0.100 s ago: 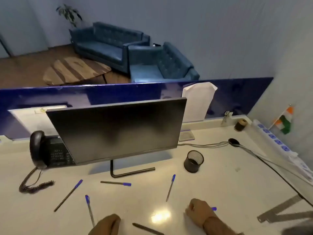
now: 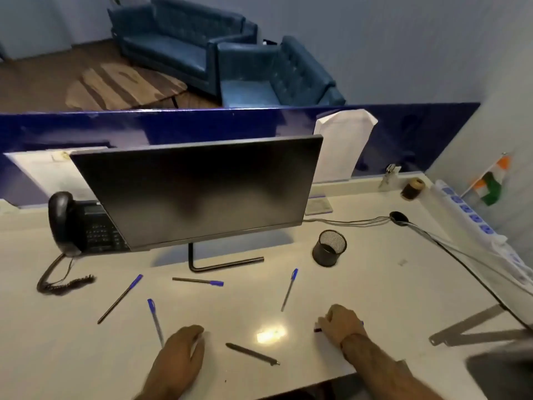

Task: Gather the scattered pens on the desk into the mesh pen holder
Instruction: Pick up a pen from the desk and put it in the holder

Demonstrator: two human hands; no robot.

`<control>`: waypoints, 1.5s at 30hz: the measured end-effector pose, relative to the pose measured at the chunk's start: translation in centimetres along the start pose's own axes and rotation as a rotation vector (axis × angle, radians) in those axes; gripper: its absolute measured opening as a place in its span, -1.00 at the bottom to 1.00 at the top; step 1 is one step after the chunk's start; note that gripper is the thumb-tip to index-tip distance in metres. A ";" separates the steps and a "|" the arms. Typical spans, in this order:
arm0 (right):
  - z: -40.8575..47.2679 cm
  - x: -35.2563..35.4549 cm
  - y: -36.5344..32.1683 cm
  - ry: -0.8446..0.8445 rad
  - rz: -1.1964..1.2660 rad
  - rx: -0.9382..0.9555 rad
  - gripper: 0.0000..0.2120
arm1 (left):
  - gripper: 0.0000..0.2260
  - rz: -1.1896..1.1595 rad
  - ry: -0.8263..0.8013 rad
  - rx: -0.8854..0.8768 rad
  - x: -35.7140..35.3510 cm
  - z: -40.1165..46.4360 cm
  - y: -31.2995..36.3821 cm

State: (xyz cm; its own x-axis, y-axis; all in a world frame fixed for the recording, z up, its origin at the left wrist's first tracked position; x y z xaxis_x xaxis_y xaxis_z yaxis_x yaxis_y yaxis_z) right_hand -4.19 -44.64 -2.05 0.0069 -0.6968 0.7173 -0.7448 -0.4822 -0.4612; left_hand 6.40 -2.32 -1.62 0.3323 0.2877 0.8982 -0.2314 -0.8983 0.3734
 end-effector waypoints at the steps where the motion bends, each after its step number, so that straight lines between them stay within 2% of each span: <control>1: 0.1 0.9 0.2 0.053 0.057 -0.037 -0.71 | -0.74 0.016 -0.017 0.036 0.1 0.3 -0.3; 3: 0.0 0.8 1.5 0.108 0.123 -0.090 -0.69 | -0.44 0.039 -0.088 -0.003 -1.0 -0.1 0.0; 4: -0.1 0.6 2.2 0.130 0.140 -0.099 -0.72 | -0.36 0.063 -0.125 -0.027 -1.9 -0.5 0.1; 7: -0.4 0.3 2.7 0.160 0.091 -0.009 -0.88 | -0.22 0.163 -0.185 -0.133 -2.6 0.8 0.9; 11: -0.8 -1.3 3.4 0.121 -0.129 0.148 -0.82 | -0.08 0.323 -0.302 -0.186 -4.7 1.8 1.2; 15: -0.7 -1.5 3.4 0.163 -0.427 0.259 -0.84 | 0.03 0.290 -0.366 -0.183 -6.0 1.8 0.6; 16: -0.7 -1.3 3.0 0.168 -0.417 0.267 -0.85 | 0.05 0.285 -0.381 -0.180 -6.2 1.8 0.5; 17: -0.6 -0.7 2.4 0.167 -0.320 0.244 -0.87 | 0.08 0.282 -0.398 -0.181 -6.5 1.9 0.3; 18: -0.8 0.2 1.2 0.166 -0.102 0.203 -0.89 | 0.11 0.289 -0.412 -0.181 -6.6 2.0 0.3; 21: -0.8 3.6 -3.6 0.162 0.986 0.016 -0.94 | 0.20 0.285 -0.459 -0.190 -6.8 2.0 0.5; 22: -0.5 4.6 -5.1 0.150 1.222 -0.034 -0.93 | 0.23 0.288 -0.480 -0.189 -6.8 1.9 0.5; 26: 3.2 7.2 -8.1 0.043 1.725 -0.263 -0.82 | 0.30 0.330 -0.540 -0.165 -6.8 1.8 0.9; 29: 5.8 7.1 -8.6 0.000 1.885 -0.380 -0.69 | 0.29 0.347 -0.534 -0.153 -6.8 1.7 1.0; 36: 7.8 6.4 -6.5 0.064 1.941 -0.389 -0.65 | 0.29 0.361 -0.541 -0.141 -6.5 1.6 1.1; 39: 6.4 4.5 -5.5 0.112 1.924 -0.391 -0.76 | 0.32 0.358 -0.548 -0.135 -6.3 1.6 1.2; 40: 6.0 3.3 -5.2 0.126 1.844 -0.408 -0.82 | 0.32 0.356 -0.549 -0.136 -6.3 1.6 1.3; 42: 5.0 0.4 -5.8 0.034 1.542 -0.438 -0.79 | 0.33 0.356 -0.550 -0.131 -6.2 1.5 1.3; 44: 4.9 -2.6 -6.6 -0.134 1.104 -0.387 -0.70 | 0.34 0.359 -0.547 -0.124 -6.0 1.5 1.4; 45: 5.2 -3.6 -6.9 -0.160 0.852 -0.329 -0.63 | 0.34 0.361 -0.552 -0.121 -6.0 1.5 1.5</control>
State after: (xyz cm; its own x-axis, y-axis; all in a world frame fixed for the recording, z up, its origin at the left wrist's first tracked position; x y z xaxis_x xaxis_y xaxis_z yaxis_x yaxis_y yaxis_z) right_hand 4.36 -41.55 -4.20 -0.5563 -0.8233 0.1122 -0.6920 0.3843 -0.6110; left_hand 5.45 -5.90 -6.82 0.6266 -0.2647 0.7330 -0.5060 -0.8536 0.1243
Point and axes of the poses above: each hand's wrist, its own z-axis towards the middle knuckle, its own x-axis out of the back of the hand, y = z × x, the point moved 7 cm from there along z, towards the middle knuckle, and after that the axes turned 15 degrees about z, right-handed, at the moved point
